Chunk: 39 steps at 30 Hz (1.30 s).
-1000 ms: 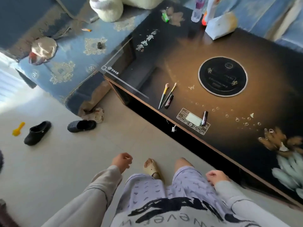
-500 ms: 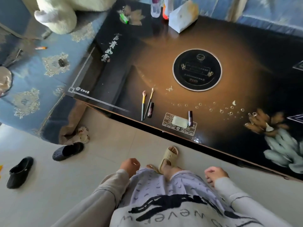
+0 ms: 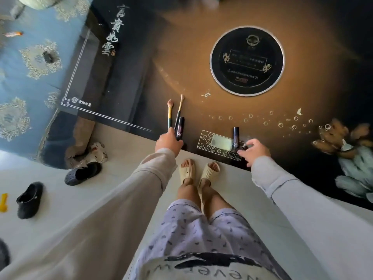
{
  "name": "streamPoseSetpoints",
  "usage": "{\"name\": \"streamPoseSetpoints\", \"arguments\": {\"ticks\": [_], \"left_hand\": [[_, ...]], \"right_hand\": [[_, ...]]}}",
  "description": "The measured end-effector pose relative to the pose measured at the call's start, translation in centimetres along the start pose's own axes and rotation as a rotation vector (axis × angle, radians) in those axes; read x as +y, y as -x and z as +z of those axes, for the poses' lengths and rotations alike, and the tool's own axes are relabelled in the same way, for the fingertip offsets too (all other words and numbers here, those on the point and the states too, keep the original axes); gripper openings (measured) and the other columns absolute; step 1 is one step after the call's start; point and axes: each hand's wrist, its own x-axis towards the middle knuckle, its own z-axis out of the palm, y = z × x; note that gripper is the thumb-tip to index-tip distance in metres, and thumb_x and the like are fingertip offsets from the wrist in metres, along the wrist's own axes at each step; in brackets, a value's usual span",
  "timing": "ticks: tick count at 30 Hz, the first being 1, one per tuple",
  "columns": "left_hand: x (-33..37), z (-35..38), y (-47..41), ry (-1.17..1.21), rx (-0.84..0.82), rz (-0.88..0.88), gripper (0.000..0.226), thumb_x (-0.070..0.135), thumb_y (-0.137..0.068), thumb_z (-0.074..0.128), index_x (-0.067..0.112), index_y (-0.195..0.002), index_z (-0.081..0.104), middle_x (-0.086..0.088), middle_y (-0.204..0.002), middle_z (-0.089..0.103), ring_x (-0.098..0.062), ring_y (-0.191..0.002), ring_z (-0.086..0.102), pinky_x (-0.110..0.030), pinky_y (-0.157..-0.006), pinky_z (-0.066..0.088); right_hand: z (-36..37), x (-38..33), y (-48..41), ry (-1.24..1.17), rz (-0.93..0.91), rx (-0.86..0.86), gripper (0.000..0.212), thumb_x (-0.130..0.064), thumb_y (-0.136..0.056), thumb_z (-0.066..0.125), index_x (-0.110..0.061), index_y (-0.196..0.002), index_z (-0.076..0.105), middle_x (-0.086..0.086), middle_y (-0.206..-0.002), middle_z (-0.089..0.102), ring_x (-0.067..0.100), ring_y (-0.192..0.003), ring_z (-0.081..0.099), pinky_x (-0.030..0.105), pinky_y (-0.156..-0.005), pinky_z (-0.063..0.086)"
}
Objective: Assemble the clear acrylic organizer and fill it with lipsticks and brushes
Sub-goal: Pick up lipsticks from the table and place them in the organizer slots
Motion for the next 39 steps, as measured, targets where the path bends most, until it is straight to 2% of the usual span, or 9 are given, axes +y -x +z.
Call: {"name": "streamPoseSetpoints", "arguments": {"ticks": [5,10,18,23,27,29,32,35,39], "left_hand": [[2.1,0.6,-3.3,-0.160,0.011,0.028,0.035,0.026,-0.089,0.054,0.008,-0.118,0.045,-0.015,-0.108,0.062,-0.024,-0.080,0.057,-0.032,-0.065,0.046],[3.0,1.9,-5.2,-0.226,0.069,0.055,0.035,0.020,-0.090,0.051,0.007,-0.122,0.042,-0.015,-0.109,0.062,-0.036,-0.099,0.062,-0.040,-0.073,0.050],[4.1,2.7,-5.9,-0.306,0.035,0.084,0.024,0.022,-0.091,0.048,0.009,-0.112,0.047,-0.012,-0.100,0.065,-0.031,-0.087,0.064,-0.033,-0.065,0.043],[3.1,1.6,-3.1,-0.182,-0.125,0.094,0.031,0.026,-0.087,0.054,0.011,-0.114,0.050,-0.009,-0.097,0.062,-0.025,-0.084,0.061,-0.035,-0.074,0.054],[0.6,0.7,0.3,-0.082,-0.228,0.137,0.028,0.017,-0.085,0.054,0.008,-0.112,0.051,-0.012,-0.095,0.062,-0.022,-0.076,0.058,-0.031,-0.070,0.050],[-1.1,0.8,1.7,-0.087,-0.226,0.146,0.031,0.014,-0.085,0.054,0.007,-0.115,0.051,-0.013,-0.092,0.063,-0.021,-0.069,0.056,-0.028,-0.066,0.044],[-3.9,1.3,3.4,-0.063,-0.249,0.103,0.034,0.011,-0.084,0.055,0.003,-0.117,0.051,-0.020,-0.110,0.065,-0.034,-0.090,0.064,-0.031,-0.071,0.048],[-6.3,1.7,4.3,-0.044,-0.263,0.066,0.034,0.010,-0.085,0.056,0.001,-0.118,0.050,-0.022,-0.115,0.064,-0.038,-0.099,0.064,-0.036,-0.082,0.052],[-8.6,1.7,4.6,-0.064,-0.265,0.032,0.032,0.008,-0.085,0.055,-0.002,-0.115,0.052,-0.022,-0.114,0.064,-0.038,-0.100,0.063,-0.037,-0.085,0.052]], "right_hand": [[1.0,-2.6,-1.9,0.112,-0.018,0.045,0.055,-0.024,-0.078,0.070,-0.012,-0.124,0.045,0.013,-0.122,0.059,0.032,-0.110,0.057,0.037,-0.088,0.048],[2.0,-3.0,-2.9,0.226,0.030,0.130,0.047,-0.030,-0.082,0.063,-0.014,-0.122,0.044,0.013,-0.119,0.060,0.033,-0.109,0.058,0.039,-0.085,0.049],[2.0,-2.5,-4.1,0.215,0.010,0.144,0.028,-0.027,-0.085,0.060,-0.014,-0.110,0.057,0.011,-0.110,0.065,0.030,-0.103,0.060,0.029,-0.071,0.040],[0.7,-0.3,-2.2,0.011,0.015,-0.049,0.029,-0.015,-0.083,0.062,-0.003,-0.109,0.058,0.015,-0.110,0.065,0.032,-0.101,0.062,0.039,-0.081,0.055],[-0.3,2.6,1.0,-0.155,0.060,-0.190,0.033,-0.009,-0.085,0.059,0.000,-0.116,0.053,0.020,-0.115,0.060,0.028,-0.085,0.059,0.024,-0.049,0.049],[-0.5,4.4,2.3,-0.241,0.097,-0.184,0.036,-0.008,-0.085,0.059,0.000,-0.119,0.051,0.023,-0.120,0.059,0.026,-0.085,0.058,0.023,-0.045,0.050],[-0.3,7.3,4.1,-0.333,0.147,-0.122,0.031,-0.007,-0.085,0.059,-0.001,-0.115,0.054,0.022,-0.115,0.061,0.025,-0.086,0.057,0.015,-0.034,0.047],[0.3,9.9,5.8,-0.391,0.173,-0.059,0.028,-0.006,-0.084,0.059,-0.001,-0.112,0.057,0.014,-0.097,0.061,0.024,-0.082,0.058,0.022,-0.043,0.050],[1.1,11.8,7.7,-0.439,0.199,0.014,0.009,-0.006,-0.082,0.060,-0.012,-0.078,0.056,0.014,-0.091,0.059,0.025,-0.080,0.057,0.024,-0.049,0.045]]}}
